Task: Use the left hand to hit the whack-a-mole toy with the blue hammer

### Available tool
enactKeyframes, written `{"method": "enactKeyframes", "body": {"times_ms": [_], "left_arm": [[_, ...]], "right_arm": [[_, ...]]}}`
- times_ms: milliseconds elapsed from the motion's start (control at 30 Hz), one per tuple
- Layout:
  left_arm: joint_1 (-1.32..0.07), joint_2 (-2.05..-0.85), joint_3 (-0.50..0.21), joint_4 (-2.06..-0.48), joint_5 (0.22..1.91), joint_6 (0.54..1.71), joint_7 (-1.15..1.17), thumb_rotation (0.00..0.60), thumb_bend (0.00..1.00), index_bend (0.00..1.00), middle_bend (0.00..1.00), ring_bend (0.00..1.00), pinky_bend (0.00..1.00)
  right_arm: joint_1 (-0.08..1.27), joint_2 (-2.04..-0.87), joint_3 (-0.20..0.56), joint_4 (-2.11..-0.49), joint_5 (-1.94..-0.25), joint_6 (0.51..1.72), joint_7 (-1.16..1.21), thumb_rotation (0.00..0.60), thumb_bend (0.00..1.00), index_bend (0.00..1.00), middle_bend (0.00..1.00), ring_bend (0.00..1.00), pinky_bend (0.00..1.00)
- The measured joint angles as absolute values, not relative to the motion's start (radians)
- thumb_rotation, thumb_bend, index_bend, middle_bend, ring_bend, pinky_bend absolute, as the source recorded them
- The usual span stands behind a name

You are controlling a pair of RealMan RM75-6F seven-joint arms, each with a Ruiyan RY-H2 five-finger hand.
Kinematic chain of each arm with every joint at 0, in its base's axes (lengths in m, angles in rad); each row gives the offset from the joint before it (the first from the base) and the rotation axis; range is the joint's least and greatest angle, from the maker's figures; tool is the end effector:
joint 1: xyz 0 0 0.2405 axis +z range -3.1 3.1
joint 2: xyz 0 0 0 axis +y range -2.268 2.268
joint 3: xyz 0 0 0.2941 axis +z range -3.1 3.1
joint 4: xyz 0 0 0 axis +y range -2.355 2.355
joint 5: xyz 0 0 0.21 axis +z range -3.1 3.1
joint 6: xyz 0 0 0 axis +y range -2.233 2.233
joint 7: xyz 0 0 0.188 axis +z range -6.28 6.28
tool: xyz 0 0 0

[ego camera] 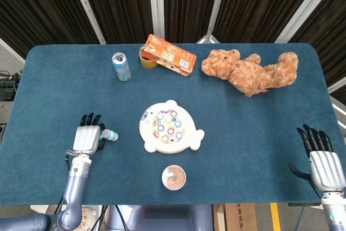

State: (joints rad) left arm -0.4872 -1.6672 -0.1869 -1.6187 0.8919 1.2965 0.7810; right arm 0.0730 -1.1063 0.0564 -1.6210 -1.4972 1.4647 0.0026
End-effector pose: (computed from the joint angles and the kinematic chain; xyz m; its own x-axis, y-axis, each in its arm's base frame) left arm -0.2396 0.3395 -0.0317 0.4893 0.2509 0.8352 0.8615 0.0100 -0.5077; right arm -0.3477 -0.2251 0.1770 0.3953 -0.0205 0.9183 -0.9185 0.0037 0.3954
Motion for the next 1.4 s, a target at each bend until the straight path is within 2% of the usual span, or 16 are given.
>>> {"method": "enactKeyframes", "body": {"times_ms": [300,433,533,667,767,900,1067,1400], "left_arm": [[-0.496,-1.676,-0.187,-1.610,0.869,1.296,0.782,0.600,0.42,0.48,0.13,0.00,0.07],[-0.498,-1.676,-0.184,-1.608,0.868,1.298,0.777,0.600,0.45,0.51,0.17,0.01,0.09],[-0.498,-1.676,-0.184,-1.607,0.871,1.300,0.768,0.600,0.51,0.54,0.22,0.06,0.13],[-0.498,-1.677,-0.183,-1.604,0.879,1.306,0.757,0.600,0.59,0.60,0.34,0.19,0.29],[-0.497,-1.678,-0.182,-1.599,0.889,1.309,0.745,0.600,0.61,0.64,0.41,0.28,0.40],[-0.497,-1.679,-0.178,-1.592,0.919,1.316,0.728,0.600,0.62,0.65,0.46,0.34,0.46],[-0.499,-1.677,-0.172,-1.582,0.983,1.332,0.700,0.600,0.62,0.66,0.48,0.37,0.50],[-0.528,-1.640,-0.170,-1.592,1.103,1.358,0.720,0.600,0.62,0.66,0.49,0.38,0.50]], "right_arm": [[0.073,-1.103,0.057,-1.625,-1.491,1.458,0.010,0.600,0.19,0.00,0.00,0.00,0.00],[0.073,-1.104,0.057,-1.624,-1.494,1.461,0.008,0.600,0.19,0.00,0.00,0.00,0.00],[0.073,-1.104,0.057,-1.623,-1.495,1.462,0.009,0.600,0.19,0.00,0.00,0.00,0.00],[0.073,-1.104,0.057,-1.622,-1.495,1.462,0.010,0.600,0.19,0.00,0.00,0.00,0.00],[0.073,-1.104,0.057,-1.622,-1.495,1.463,0.011,0.600,0.19,0.00,0.00,0.00,0.00],[0.073,-1.104,0.058,-1.621,-1.493,1.462,0.012,0.600,0.19,0.00,0.00,0.00,0.00],[0.073,-1.103,0.057,-1.624,-1.490,1.458,0.015,0.600,0.19,0.00,0.00,0.00,0.00],[0.073,-1.103,0.057,-1.623,-1.491,1.459,0.013,0.600,0.19,0.00,0.00,0.00,0.00]]}}
